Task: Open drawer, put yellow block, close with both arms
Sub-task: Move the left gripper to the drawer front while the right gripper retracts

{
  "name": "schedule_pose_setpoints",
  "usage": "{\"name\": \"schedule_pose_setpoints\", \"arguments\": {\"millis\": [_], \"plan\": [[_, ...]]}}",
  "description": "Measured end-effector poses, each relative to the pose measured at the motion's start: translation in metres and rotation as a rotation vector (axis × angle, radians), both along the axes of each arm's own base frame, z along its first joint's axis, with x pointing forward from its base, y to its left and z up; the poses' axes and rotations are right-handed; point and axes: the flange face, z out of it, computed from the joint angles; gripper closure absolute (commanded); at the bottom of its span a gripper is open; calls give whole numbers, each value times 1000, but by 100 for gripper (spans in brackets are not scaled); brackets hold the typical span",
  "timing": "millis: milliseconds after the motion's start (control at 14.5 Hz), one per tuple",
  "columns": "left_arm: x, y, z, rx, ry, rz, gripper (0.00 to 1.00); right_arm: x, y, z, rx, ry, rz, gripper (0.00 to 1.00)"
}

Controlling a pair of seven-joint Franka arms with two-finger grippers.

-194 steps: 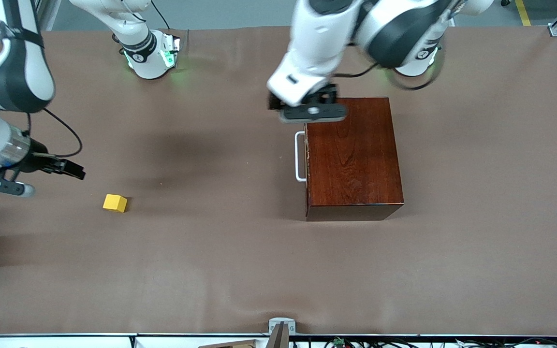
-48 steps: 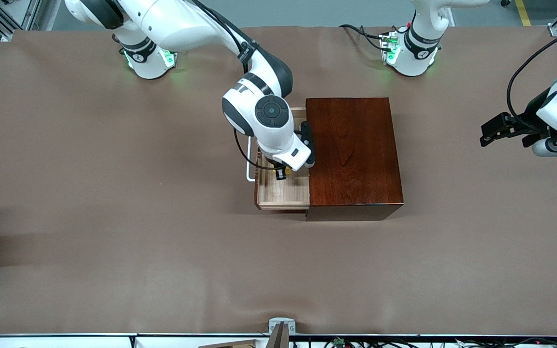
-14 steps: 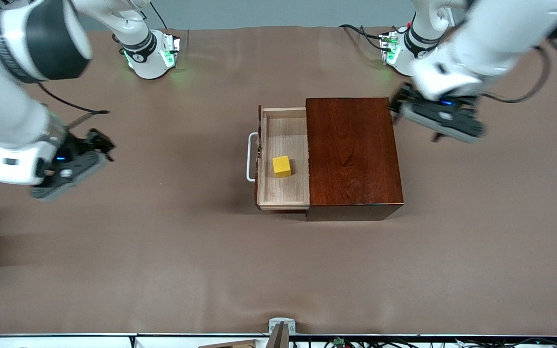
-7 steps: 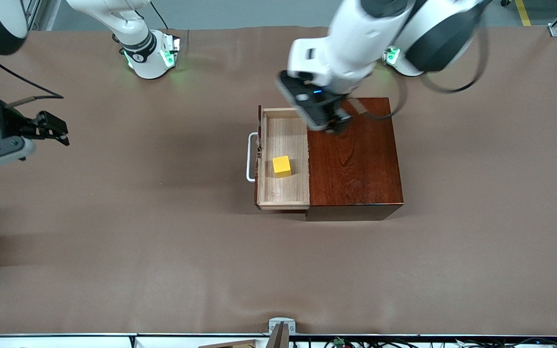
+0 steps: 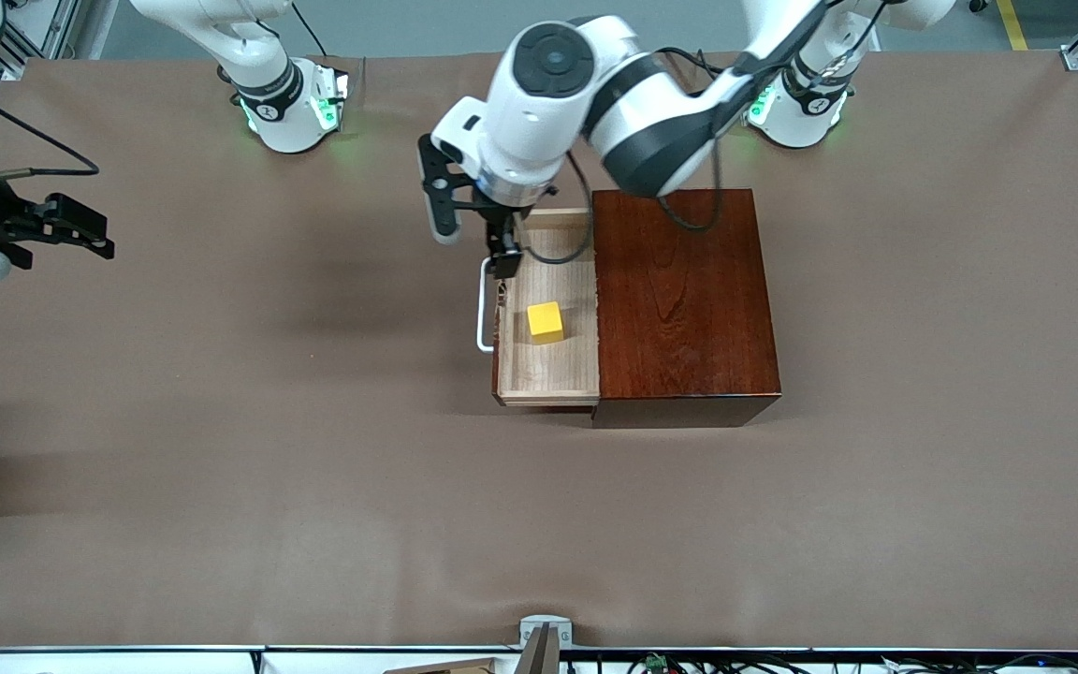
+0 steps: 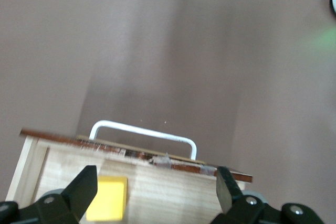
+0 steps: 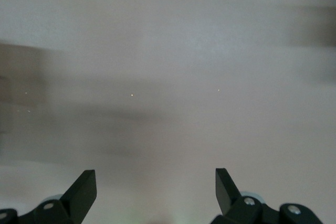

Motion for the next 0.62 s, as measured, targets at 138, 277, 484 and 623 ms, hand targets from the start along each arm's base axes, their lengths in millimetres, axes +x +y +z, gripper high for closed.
{"name": "schedule_pose_setpoints", "arguments": {"millis": [138,277,484,623], "plan": [[1,-12,-30,17,-48,-75,0,-3,-4,2,1,8,-22,0],[4,-22,-65,48,-99,-135,0,-6,-7,6,1,7,-33,0],[2,-34,-103,76,-139,-155,0,-8,-14,8,1,1,-45,0],[4,-35,-116,82,-138,-154,0,-6,-15,10,1,-15,-47,0]]}}
